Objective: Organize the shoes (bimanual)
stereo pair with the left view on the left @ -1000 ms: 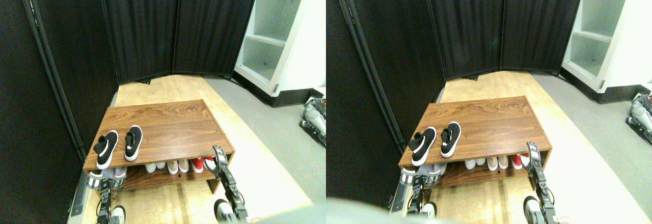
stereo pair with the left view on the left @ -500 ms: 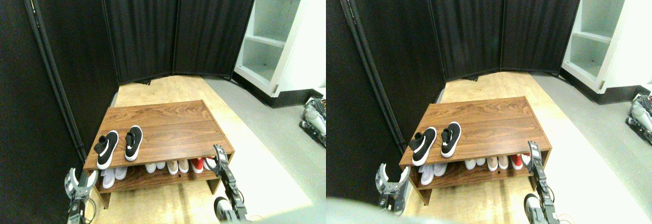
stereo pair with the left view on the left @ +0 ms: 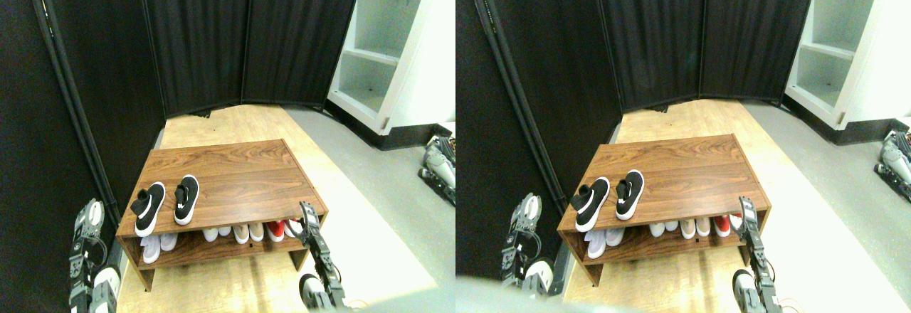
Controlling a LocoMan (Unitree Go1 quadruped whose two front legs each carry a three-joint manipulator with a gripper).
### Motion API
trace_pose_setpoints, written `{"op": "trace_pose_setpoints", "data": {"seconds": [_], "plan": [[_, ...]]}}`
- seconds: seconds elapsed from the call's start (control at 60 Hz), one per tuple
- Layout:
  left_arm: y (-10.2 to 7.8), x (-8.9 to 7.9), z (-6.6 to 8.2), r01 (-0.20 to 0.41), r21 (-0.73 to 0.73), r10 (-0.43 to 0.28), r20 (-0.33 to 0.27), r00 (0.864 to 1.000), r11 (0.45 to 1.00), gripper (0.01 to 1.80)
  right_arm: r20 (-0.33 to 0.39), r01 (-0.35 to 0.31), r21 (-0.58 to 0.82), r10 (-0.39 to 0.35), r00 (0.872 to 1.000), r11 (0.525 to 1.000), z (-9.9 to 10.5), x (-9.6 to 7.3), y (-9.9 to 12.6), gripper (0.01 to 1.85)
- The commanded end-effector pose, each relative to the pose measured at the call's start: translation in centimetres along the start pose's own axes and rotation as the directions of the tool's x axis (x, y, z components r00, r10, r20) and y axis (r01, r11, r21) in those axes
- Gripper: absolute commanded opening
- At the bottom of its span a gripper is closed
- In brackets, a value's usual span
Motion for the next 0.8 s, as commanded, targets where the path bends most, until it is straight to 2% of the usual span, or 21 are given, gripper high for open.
{"op": "trace_pose_setpoints", "data": {"seconds": [0.017,0.15,0.2,0.233,0.25,0.3,0.35,0.417,0.533,0.583,0.617,0.8], "plan": [[-0.3,1.1,-0.6,-0.017,-0.026,0.017,-0.003,1.000,0.999,0.01,0.045,-0.025,-0.007,0.026,0.999,1.000,0.5,0.2,0.1,0.45],[-0.8,2.7,-2.3,-0.039,-0.054,0.036,-0.064,0.997,0.998,0.01,0.039,-0.029,-0.007,0.030,0.999,1.000,0.5,0.2,0.3,0.45],[-1.0,3.6,-3.3,-0.048,-0.062,0.040,-0.126,0.991,0.997,0.01,0.038,-0.032,0.000,0.032,0.999,0.999,0.5,0.2,0.4,0.44],[-1.0,3.8,-3.4,-0.052,-0.061,0.044,-0.134,0.990,0.997,0.01,0.039,-0.032,0.003,0.032,0.999,0.999,0.5,0.2,0.4,0.44],[-1.2,4.3,-4.0,-0.052,-0.039,0.046,-0.139,0.989,0.998,0.01,0.044,-0.029,0.007,0.029,0.999,1.000,0.6,0.1,0.4,0.45],[-1.4,4.8,-4.7,-0.085,-0.033,0.078,-0.171,0.982,0.996,0.01,0.042,-0.022,0.008,0.022,0.999,1.000,0.7,0.1,0.2,0.45],[-1.4,5.0,-5.2,-0.082,-0.028,0.075,-0.192,0.978,0.996,0.01,0.046,-0.025,0.010,0.024,0.999,1.000,0.7,0.1,0.2,0.45],[-1.8,5.0,-5.9,-0.105,0.011,0.105,-0.200,0.974,0.994,0.01,0.054,-0.030,0.019,0.029,0.998,0.999,0.8,0.0,0.1,0.44],[-2.1,5.1,-6.9,-0.101,-0.004,0.098,-0.216,0.971,0.995,0.01,0.057,-0.026,0.021,0.025,0.998,0.999,0.9,0.0,0.1,0.44],[-2.3,5.2,-7.4,-0.147,-0.042,0.134,-0.226,0.965,0.988,0.01,0.058,-0.021,0.024,0.020,0.998,0.999,1.0,0.0,0.0,0.44],[-2.5,5.2,-7.7,-0.156,-0.037,0.144,-0.223,0.964,0.987,0.01,0.055,-0.016,0.021,0.015,0.998,1.000,1.0,-0.1,0.0,0.44],[-3.1,5.1,-8.4,-0.171,-0.032,0.160,-0.229,0.960,0.985,0.01,0.067,-0.010,0.023,0.008,0.998,1.000,1.2,-0.2,-0.1,0.43]]}}
